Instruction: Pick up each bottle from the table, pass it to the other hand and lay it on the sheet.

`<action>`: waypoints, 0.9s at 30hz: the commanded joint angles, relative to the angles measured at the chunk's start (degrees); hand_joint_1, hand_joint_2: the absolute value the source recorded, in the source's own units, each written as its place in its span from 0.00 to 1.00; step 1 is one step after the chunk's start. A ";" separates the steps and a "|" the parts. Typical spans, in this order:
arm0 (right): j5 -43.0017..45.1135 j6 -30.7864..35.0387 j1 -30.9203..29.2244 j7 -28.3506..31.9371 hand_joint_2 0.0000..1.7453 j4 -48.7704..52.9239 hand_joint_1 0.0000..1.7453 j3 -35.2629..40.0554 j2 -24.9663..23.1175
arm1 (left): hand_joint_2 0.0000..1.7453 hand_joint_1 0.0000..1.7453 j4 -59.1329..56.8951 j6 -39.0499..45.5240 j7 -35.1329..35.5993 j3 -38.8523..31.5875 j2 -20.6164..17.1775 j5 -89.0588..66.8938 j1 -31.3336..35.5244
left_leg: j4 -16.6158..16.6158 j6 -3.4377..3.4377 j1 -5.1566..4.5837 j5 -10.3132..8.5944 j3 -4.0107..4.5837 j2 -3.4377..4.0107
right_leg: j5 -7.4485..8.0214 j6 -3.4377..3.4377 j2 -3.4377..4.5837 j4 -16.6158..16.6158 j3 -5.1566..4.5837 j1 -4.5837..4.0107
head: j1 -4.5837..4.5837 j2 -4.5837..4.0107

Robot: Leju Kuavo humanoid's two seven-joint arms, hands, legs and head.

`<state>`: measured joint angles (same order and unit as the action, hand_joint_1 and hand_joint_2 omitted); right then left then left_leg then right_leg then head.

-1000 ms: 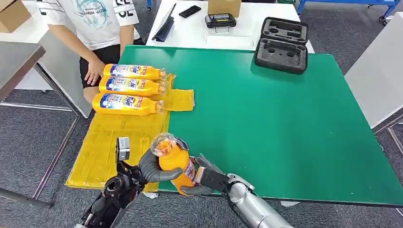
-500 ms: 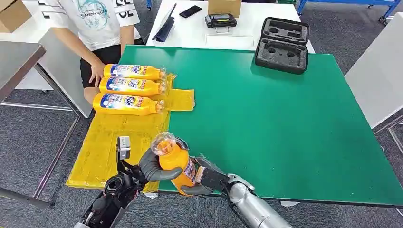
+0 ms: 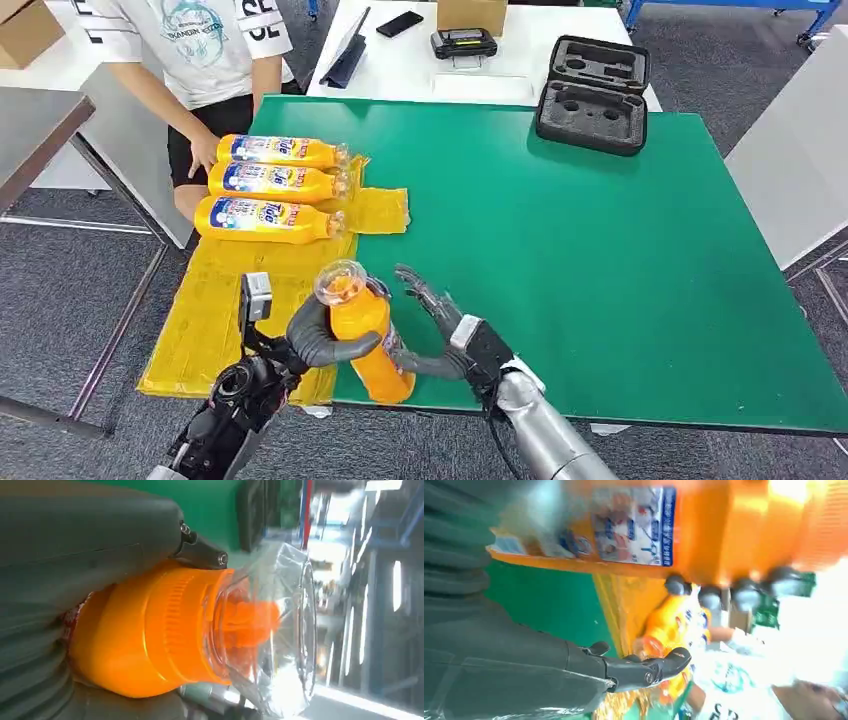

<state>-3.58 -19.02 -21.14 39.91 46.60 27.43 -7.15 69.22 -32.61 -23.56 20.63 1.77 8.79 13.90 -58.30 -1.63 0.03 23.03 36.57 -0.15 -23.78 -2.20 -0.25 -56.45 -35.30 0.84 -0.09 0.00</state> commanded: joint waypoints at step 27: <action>3.68 -4.36 8.14 0.09 0.00 19.56 0.00 -27.39 -0.80 | 1.00 1.00 14.70 25.79 1.99 -8.80 -14.47 -38.08 2.23 | 0.05 0.12 0.05 0.12 -0.29 -0.01 | -0.16 0.11 -0.01 0.00 0.26 -0.04 | -0.02 0.00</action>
<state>-2.01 -21.09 -16.12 39.91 55.15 12.06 -7.58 86.82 -13.37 -21.72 8.46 -5.71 -13.98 17.68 -58.30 -1.60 0.08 23.00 36.58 -0.16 -23.78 -2.20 -0.25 -56.46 -35.32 0.82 -0.11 0.00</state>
